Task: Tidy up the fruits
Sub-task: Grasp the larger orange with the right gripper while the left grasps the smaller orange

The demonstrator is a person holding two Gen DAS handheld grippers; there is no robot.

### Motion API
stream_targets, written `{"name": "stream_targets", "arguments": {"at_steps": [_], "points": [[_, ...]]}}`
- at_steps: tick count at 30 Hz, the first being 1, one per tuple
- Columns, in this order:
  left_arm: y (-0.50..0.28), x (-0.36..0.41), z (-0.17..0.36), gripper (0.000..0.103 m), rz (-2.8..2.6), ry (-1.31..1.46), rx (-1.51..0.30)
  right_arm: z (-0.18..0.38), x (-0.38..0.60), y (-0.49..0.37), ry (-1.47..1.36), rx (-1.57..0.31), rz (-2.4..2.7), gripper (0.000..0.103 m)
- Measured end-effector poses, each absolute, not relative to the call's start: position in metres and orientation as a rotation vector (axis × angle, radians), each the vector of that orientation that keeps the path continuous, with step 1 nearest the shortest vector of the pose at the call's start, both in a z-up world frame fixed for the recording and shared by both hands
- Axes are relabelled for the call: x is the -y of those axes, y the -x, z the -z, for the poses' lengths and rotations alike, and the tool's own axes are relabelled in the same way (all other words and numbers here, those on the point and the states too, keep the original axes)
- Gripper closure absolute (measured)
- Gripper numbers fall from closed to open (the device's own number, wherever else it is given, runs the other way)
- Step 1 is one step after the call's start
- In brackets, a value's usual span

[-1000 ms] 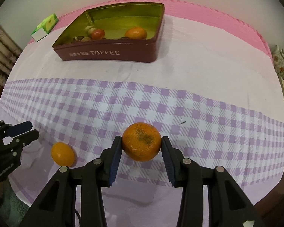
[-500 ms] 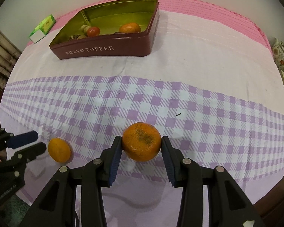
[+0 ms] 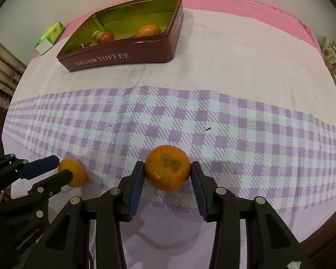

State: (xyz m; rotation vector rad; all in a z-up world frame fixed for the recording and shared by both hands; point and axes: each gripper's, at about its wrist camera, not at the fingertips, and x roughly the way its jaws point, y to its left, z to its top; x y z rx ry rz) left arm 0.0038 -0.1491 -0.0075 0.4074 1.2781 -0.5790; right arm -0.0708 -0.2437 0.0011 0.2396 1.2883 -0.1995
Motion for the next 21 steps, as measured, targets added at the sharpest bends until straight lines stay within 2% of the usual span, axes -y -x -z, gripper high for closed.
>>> {"name": "stream_targets", "arguments": {"at_steps": [3, 5, 7, 21], "points": [[-0.002, 0.152, 0.008, 0.074, 0.576, -0.429, -1.268, -0.001, 0.243, 0.07, -0.239, -1.29, 0.201, 0.064], [-0.002, 0.152, 0.014, 0.066, 0.562, -0.446, -1.29, -0.001, 0.244, 0.071, -0.239, -1.291, 0.203, 0.064], [-0.001, 0.15, 0.02, 0.063, 0.542, -0.456, -1.302, -0.001, 0.244, 0.07, -0.24, -1.292, 0.205, 0.064], [-0.011, 0.136, 0.022, 0.063, 0.535, -0.339, -1.336, -0.001, 0.243, 0.069, -0.238, -1.293, 0.205, 0.064]]}}
